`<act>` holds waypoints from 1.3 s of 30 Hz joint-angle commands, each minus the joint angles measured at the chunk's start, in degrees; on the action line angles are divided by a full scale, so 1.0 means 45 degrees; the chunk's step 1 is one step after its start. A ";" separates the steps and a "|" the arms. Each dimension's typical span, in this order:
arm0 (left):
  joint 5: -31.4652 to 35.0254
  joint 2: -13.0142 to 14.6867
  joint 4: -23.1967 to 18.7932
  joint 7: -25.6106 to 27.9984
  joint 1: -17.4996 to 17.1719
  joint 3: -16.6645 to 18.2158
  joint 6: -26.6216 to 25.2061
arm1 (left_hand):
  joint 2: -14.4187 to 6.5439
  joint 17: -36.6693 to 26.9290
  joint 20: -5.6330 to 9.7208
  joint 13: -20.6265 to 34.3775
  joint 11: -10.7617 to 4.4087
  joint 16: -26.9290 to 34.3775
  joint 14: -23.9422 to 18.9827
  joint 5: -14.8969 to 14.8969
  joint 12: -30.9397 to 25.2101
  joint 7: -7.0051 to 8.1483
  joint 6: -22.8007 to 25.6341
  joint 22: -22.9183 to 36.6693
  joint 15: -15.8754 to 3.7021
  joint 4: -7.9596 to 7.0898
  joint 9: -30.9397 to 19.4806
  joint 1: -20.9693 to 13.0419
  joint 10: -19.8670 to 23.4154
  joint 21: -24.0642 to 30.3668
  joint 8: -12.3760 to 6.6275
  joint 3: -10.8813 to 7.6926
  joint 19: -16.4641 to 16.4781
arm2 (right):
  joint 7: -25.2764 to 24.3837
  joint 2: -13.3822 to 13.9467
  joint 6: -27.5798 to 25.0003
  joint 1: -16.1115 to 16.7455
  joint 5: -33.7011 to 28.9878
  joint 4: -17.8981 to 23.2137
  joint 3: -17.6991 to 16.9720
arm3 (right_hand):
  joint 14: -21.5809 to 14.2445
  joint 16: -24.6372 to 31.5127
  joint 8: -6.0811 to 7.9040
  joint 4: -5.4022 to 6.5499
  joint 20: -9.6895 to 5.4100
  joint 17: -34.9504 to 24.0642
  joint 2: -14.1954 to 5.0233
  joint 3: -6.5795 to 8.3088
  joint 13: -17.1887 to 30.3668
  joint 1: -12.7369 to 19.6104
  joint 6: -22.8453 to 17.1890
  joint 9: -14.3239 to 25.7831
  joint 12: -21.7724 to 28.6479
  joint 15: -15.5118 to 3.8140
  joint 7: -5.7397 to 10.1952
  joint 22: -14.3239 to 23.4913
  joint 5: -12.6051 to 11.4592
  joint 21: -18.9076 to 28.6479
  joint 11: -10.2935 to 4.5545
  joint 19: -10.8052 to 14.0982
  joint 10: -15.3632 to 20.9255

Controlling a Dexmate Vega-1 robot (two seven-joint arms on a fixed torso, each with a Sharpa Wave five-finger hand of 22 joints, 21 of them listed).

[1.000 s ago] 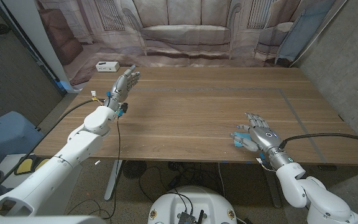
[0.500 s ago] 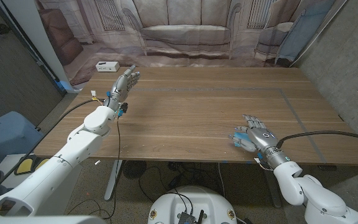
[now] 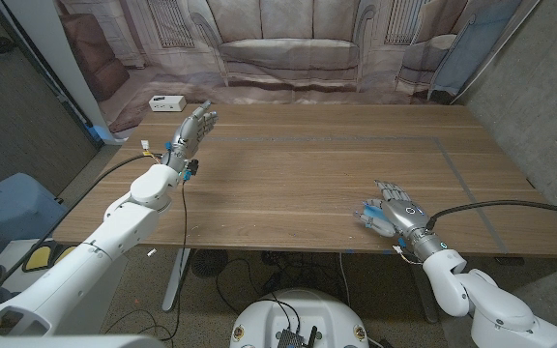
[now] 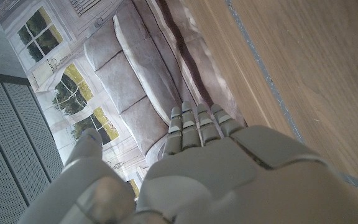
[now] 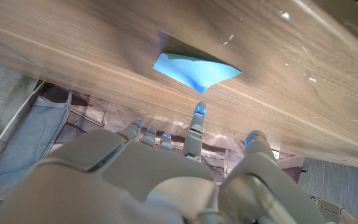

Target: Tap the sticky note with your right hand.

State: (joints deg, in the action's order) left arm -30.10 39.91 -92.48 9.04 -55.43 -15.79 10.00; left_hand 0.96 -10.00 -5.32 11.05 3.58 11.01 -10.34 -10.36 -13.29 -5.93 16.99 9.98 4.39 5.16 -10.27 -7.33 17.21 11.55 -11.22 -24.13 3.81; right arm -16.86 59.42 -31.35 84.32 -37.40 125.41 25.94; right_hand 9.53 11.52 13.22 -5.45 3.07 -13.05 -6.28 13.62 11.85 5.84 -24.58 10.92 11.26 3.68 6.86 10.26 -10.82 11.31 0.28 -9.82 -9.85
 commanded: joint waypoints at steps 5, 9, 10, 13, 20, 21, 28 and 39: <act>-0.0028 0.0021 0.0042 0.0021 0.0018 -0.0011 -0.0152 | -0.0162 -0.0028 -0.0101 0.0028 0.0008 -0.0041 -0.0132 0.0005 0.0004 0.0025 0.0129 0.0067 -0.0015 0.0043 -0.0017 -0.0059 0.0103 -0.0020 0.0019 -0.0024 0.0063 | 0.0047 0.0150 -0.0054 -0.0557 0.0512 -0.0287 0.0513 | 0.2922 0.0121 -0.0002 0.0009 0.0133 0.0018 -0.0030 0.0099 0.0051 0.0147 -0.0117 0.0033 0.0144 0.0031 -0.0025 0.0055 0.0015 0.0104 -0.0072 -0.1758 -0.1032; -0.0009 0.0029 0.0055 0.0003 0.0045 -0.0034 -0.0163 | -0.0166 -0.0028 -0.0104 0.0028 -0.0001 -0.0047 -0.0123 0.0006 0.0013 0.0024 0.0129 0.0068 -0.0023 0.0049 -0.0017 -0.0058 0.0099 -0.0022 0.0023 -0.0023 0.0061 | 0.0006 0.0217 -0.0072 -0.0600 0.0656 -0.0313 0.0544 | 0.2894 0.0136 -0.0014 0.0004 0.0140 0.0020 -0.0021 0.0105 0.0049 0.0153 -0.0134 0.0031 0.0154 0.0044 -0.0025 0.0055 0.0021 0.0107 -0.0062 -0.1752 -0.1011; 0.0000 0.0025 0.0059 0.0005 0.0056 -0.0043 -0.0169 | -0.0167 -0.0028 -0.0106 0.0028 -0.0002 -0.0046 -0.0126 0.0006 0.0014 0.0026 0.0127 0.0068 -0.0026 0.0050 -0.0017 -0.0058 0.0101 -0.0023 0.0025 -0.0023 0.0059 | -0.0001 0.0228 -0.0069 -0.0610 0.0704 -0.0320 0.0549 | 0.2895 0.0136 -0.0017 0.0002 0.0143 0.0020 -0.0017 0.0107 0.0049 0.0154 -0.0140 0.0031 0.0159 0.0043 -0.0025 0.0055 0.0022 0.0111 -0.0061 -0.1743 -0.0998; -0.0006 0.0025 0.0055 -0.0019 0.0086 -0.0074 -0.0218 | -0.0169 -0.0028 -0.0111 0.0029 0.0031 -0.0044 -0.0135 0.0007 0.0016 0.0019 0.0136 0.0068 -0.0014 0.0055 -0.0017 -0.0057 0.0112 -0.0024 0.0025 -0.0023 0.0057 | -0.0058 0.0263 -0.0055 -0.0636 0.0804 -0.0346 0.0577 | 0.2880 0.0145 -0.0027 -0.0001 0.0154 0.0020 -0.0010 0.0109 0.0048 0.0156 -0.0143 0.0029 0.0173 0.0050 -0.0036 0.0055 0.0026 0.0123 -0.0054 -0.1716 -0.0965; 0.0005 0.0017 0.0059 -0.0039 0.0121 -0.0131 -0.0269 | -0.0174 -0.0029 -0.0138 0.0029 0.0002 -0.0050 -0.0133 0.0010 0.0031 0.0036 0.0127 0.0068 -0.0012 0.0068 -0.0017 -0.0054 0.0113 -0.0033 0.0036 -0.0020 0.0040 | -0.0187 0.0314 -0.0027 -0.0650 0.1073 -0.0386 0.0624 | 0.2830 0.0170 -0.0049 -0.0006 0.0162 0.0020 0.0008 0.0113 0.0045 0.0156 -0.0156 0.0027 0.0199 0.0063 -0.0038 0.0054 0.0034 0.0143 -0.0051 -0.1665 -0.0900; 0.0003 0.0024 0.0056 -0.0047 0.0121 -0.0135 -0.0282 | -0.0175 -0.0029 -0.0140 0.0030 -0.0022 -0.0052 -0.0130 0.0010 0.0029 0.0033 0.0130 0.0068 -0.0014 0.0070 -0.0017 -0.0053 0.0124 -0.0033 0.0036 -0.0020 0.0039 | -0.0198 0.0322 -0.0020 -0.0654 0.1109 -0.0388 0.0632 | 0.2819 0.0175 -0.0046 -0.0006 0.0169 0.0020 0.0011 0.0114 0.0044 0.0156 -0.0174 0.0027 0.0205 0.0064 -0.0050 0.0054 0.0035 0.0146 -0.0051 -0.1657 -0.0883; -0.0006 0.0041 0.0049 -0.0044 0.0115 -0.0133 -0.0304 | -0.0178 -0.0029 -0.0163 0.0030 -0.0038 -0.0056 -0.0128 0.0012 0.0045 0.0045 0.0131 0.0068 -0.0026 0.0081 -0.0017 -0.0049 0.0117 -0.0037 0.0042 -0.0017 0.0032 | -0.0296 0.0264 -0.0018 -0.0712 0.1359 -0.0450 0.0717 | 0.2762 0.0201 -0.0046 -0.0016 0.0202 0.0022 0.0024 0.0125 0.0041 0.0166 -0.0256 0.0025 0.0234 0.0065 -0.0090 0.0053 0.0041 0.0162 -0.0040 -0.1610 -0.0803; -0.0011 -0.0001 0.0152 -0.0126 0.0205 -0.0170 -0.0231 | -0.0184 -0.0030 -0.0215 0.0032 -0.0009 -0.0056 -0.0138 0.0014 0.0065 0.0033 0.0117 0.0069 -0.0028 0.0099 -0.0017 -0.0043 0.0118 -0.0047 0.0055 -0.0012 0.0007 | -0.0502 0.0321 -0.0277 -0.0679 0.1598 -0.0372 0.0712 | 0.2751 0.0208 -0.0023 -0.0027 0.0214 0.0024 0.0043 0.0135 0.0037 0.0175 -0.0407 0.0022 0.0261 0.0072 -0.0170 0.0053 0.0046 0.0170 -0.0034 -0.1582 -0.0721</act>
State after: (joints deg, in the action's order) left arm -30.14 40.05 -92.19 8.76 -54.87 -16.36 8.76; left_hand 0.67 -10.00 -5.89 11.05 3.36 10.80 -10.34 -10.36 -13.30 -5.73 17.19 9.98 4.39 5.15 -10.26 -7.63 17.42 11.55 -11.01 -24.12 3.85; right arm -18.27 60.67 -31.59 81.24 -31.41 123.58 29.05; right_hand 9.53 11.97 13.22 -5.69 3.71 -12.78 -6.05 13.86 11.85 6.07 -25.90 10.94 11.91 3.68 6.15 10.26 -10.82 11.70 0.30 -9.83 -9.84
